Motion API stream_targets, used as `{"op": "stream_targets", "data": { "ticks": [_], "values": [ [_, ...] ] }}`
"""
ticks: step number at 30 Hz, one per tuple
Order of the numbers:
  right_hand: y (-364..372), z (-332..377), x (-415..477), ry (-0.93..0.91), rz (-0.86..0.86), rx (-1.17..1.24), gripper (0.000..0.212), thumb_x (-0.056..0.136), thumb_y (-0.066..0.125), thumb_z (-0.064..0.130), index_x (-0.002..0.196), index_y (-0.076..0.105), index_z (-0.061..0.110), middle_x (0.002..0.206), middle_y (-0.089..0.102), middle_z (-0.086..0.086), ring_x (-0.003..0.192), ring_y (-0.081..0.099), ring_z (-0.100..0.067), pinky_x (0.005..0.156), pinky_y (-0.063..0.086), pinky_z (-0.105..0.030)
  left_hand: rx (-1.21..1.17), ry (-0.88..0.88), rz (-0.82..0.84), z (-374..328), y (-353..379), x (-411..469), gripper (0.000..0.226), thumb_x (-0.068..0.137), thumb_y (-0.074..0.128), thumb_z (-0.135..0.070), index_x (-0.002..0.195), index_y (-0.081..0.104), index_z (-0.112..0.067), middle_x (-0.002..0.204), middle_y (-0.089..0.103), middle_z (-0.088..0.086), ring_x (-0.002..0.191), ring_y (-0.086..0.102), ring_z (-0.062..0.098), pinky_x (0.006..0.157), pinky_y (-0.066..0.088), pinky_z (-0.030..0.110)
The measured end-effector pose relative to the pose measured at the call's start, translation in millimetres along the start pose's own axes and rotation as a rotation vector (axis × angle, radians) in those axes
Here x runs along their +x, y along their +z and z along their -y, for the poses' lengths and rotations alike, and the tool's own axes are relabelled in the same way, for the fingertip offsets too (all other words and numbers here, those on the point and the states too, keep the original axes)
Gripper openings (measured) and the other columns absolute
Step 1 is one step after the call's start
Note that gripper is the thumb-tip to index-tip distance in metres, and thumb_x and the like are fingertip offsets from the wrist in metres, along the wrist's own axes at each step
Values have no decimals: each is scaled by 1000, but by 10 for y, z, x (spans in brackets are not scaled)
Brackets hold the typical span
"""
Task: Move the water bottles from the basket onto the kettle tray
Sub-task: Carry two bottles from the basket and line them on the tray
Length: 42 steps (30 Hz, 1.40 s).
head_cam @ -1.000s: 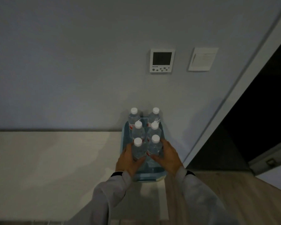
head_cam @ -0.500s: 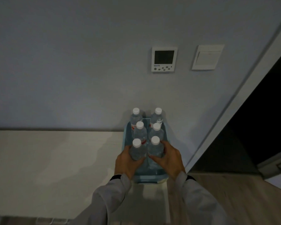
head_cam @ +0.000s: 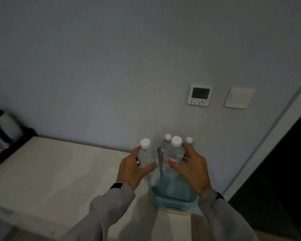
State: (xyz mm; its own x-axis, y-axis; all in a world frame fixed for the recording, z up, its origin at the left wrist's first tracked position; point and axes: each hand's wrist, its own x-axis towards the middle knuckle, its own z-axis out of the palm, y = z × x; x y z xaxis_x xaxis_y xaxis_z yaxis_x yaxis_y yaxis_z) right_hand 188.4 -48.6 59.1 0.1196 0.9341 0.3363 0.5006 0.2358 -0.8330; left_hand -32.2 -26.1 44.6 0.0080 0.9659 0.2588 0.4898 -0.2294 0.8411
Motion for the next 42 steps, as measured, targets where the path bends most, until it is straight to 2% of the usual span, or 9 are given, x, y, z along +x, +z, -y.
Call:
{"op": "stream_targets", "data": {
  "ticks": [2, 7, 9, 18, 24, 30, 32, 35, 42],
  "values": [
    [145, 274, 24, -56, 10, 19, 55, 62, 77, 70, 111, 54, 57, 106, 65, 39, 95, 65, 12, 81, 53, -9, 13, 17, -36, 31, -324, -21, 71, 58, 77, -66, 120, 51, -44, 93, 63, -27, 89, 56, -19, 66, 42, -2],
    [784, 857, 26, -101, 86, 65, 65, 59, 83, 63, 116, 60, 41, 104, 73, 20, 93, 70, 0, 83, 61, -36, 60, 43, -125, 269, -1255, -133, 70, 60, 77, -64, 121, 50, -46, 93, 65, -28, 85, 61, -11, 69, 48, 6],
    [1121, 1100, -20, -119, 119, 70, 64, 57, 85, 60, 114, 59, 44, 103, 74, 19, 92, 71, -1, 83, 61, -38, 70, 52, -155, 412, -1668, -209, 69, 60, 78, -62, 121, 50, -46, 92, 66, -28, 86, 60, -11, 70, 49, 6],
    [2799, 2256, -327, -199, 225, 100, 62, 55, 86, 54, 109, 58, 47, 90, 66, 35, 86, 67, 12, 68, 51, -4, 126, 47, -264, 1220, -3545, -548, 64, 62, 79, -56, 118, 50, -47, 94, 66, -26, 86, 61, -12, 68, 46, 4],
    [3841, 2813, -297, -236, 327, 150, 59, 58, 91, 40, 109, 61, 43, 93, 66, 32, 87, 66, 14, 67, 49, -2, 177, -7, -365, 1738, -4609, -634, 64, 63, 79, -55, 118, 47, -50, 96, 64, -27, 88, 62, -8, 72, 50, 12],
    [4911, 3257, -37, -267, 404, 217, 59, 59, 92, 36, 110, 63, 39, 95, 70, 26, 86, 68, 10, 70, 52, -5, 228, -46, -437, 2261, -5488, -470, 68, 66, 79, -53, 124, 47, -43, 103, 63, -24, 91, 59, -12, 75, 43, 0],
    [5286, 3345, 87, -271, 421, 241, 61, 59, 91, 40, 113, 65, 33, 99, 72, 20, 87, 69, 7, 73, 55, -10, 257, -49, -440, 2448, -5762, -335, 66, 66, 77, -55, 124, 46, -44, 104, 62, -26, 94, 59, -13, 79, 46, 5],
    [5824, 3458, 285, -268, 452, 267, 65, 58, 90, 46, 116, 65, 32, 102, 74, 16, 89, 70, 4, 76, 58, -15, 280, -74, -451, 2742, -6112, -85, 67, 67, 76, -56, 126, 46, -40, 112, 66, -17, 101, 62, -2, 85, 52, 19],
    [6853, 3779, 663, -270, 518, 291, 63, 58, 84, 55, 115, 61, 39, 97, 67, 29, 92, 66, 11, 72, 52, -6, 269, -136, -461, 3325, -6854, 410, 68, 67, 76, -56, 126, 48, -36, 114, 68, -11, 101, 64, 3, 87, 58, 34]
  ]
}}
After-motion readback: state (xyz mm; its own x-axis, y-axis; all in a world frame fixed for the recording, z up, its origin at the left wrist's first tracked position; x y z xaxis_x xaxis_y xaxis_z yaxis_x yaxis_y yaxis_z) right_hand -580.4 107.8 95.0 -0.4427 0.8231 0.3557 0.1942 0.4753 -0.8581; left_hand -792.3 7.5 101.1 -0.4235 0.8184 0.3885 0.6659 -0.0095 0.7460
